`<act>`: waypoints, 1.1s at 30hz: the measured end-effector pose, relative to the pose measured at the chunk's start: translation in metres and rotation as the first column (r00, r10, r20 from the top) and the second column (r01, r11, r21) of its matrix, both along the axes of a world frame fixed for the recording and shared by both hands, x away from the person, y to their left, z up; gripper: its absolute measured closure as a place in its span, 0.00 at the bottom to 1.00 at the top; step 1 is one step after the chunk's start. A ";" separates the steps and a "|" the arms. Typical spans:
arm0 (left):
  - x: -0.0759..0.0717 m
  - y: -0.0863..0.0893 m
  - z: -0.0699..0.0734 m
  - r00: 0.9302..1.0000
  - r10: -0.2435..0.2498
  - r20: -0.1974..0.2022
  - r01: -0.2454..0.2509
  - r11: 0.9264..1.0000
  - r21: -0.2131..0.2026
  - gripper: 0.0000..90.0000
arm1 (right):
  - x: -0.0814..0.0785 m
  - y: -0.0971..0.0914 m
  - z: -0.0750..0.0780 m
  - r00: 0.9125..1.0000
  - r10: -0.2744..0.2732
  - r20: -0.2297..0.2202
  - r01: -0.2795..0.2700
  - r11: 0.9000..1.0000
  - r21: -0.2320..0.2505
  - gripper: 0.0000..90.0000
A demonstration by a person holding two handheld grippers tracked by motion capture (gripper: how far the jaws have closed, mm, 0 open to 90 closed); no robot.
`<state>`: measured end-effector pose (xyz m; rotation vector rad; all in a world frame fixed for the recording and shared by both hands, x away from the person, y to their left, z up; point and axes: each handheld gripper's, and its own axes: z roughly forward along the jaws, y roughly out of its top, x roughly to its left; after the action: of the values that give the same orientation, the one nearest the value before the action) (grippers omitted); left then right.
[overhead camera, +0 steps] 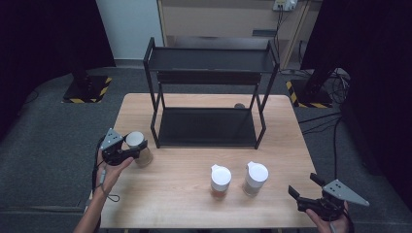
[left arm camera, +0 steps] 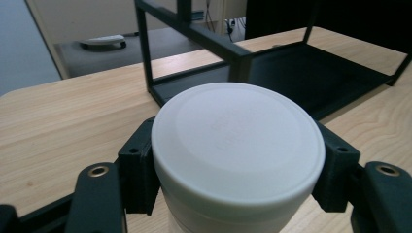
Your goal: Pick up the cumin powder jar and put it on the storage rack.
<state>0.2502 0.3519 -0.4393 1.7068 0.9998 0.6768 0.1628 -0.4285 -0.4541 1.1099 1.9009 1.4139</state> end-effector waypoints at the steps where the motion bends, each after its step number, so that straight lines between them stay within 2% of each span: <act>1: 0.000 -0.001 0.001 1.000 -0.007 0.001 0.007 1.000 0.000 0.36 | 0.000 0.000 0.000 1.000 0.000 0.000 0.000 1.000 0.000 0.05; 9: 0.003 -0.011 0.014 0.997 -0.072 -0.002 0.072 0.997 0.023 0.36 | 0.000 0.000 0.000 1.000 0.000 -0.001 0.000 1.000 0.000 0.05; 21: 0.024 -0.036 0.029 0.983 -0.182 -0.009 0.182 0.983 0.032 0.36 | 0.000 -0.001 0.000 1.000 0.002 0.001 -0.002 1.000 0.003 0.05; 29: 0.039 -0.054 0.035 0.976 -0.216 -0.012 0.216 0.976 0.038 0.36 | 0.000 -0.002 -0.001 1.000 0.002 0.002 -0.002 1.000 0.009 0.05; 33: 0.045 -0.060 0.035 0.974 -0.224 -0.011 0.225 0.974 0.027 0.36 | 0.000 -0.002 -0.001 1.000 0.003 0.002 -0.003 1.000 0.010 0.05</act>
<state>0.2953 0.2922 -0.4041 1.8153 0.7896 0.5390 0.1628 -0.4305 -0.4551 1.1109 1.8970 1.4267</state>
